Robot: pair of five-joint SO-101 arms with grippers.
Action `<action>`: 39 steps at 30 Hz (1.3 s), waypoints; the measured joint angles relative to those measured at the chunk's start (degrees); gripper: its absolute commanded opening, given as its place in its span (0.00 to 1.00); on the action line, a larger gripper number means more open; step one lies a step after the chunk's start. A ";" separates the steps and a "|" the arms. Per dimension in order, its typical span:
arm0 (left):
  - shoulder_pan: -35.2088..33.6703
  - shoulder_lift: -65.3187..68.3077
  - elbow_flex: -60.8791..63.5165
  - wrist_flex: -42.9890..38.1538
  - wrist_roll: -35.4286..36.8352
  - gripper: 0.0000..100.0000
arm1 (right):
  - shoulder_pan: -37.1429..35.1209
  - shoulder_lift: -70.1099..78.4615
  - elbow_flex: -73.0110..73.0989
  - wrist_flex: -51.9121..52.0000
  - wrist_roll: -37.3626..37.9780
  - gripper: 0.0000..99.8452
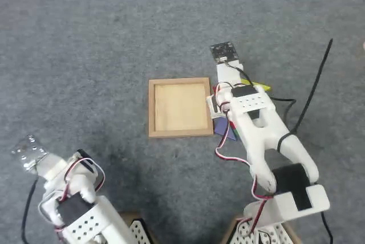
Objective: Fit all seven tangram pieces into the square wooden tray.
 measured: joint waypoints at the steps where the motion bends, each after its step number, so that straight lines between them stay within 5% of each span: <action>1: 0.00 0.00 0.00 0.00 0.00 0.18 | 0.09 0.18 0.00 -0.26 0.00 0.37; 11: 0.00 0.00 0.00 0.00 0.00 0.18 | -0.09 15.21 -10.81 0.88 4.04 0.37; 21: 0.00 0.00 0.00 0.00 0.00 0.18 | -0.09 15.56 -12.31 0.79 10.29 0.37; 39: 0.00 0.00 0.00 0.00 0.00 0.18 | -0.18 15.56 -12.22 2.73 10.90 0.37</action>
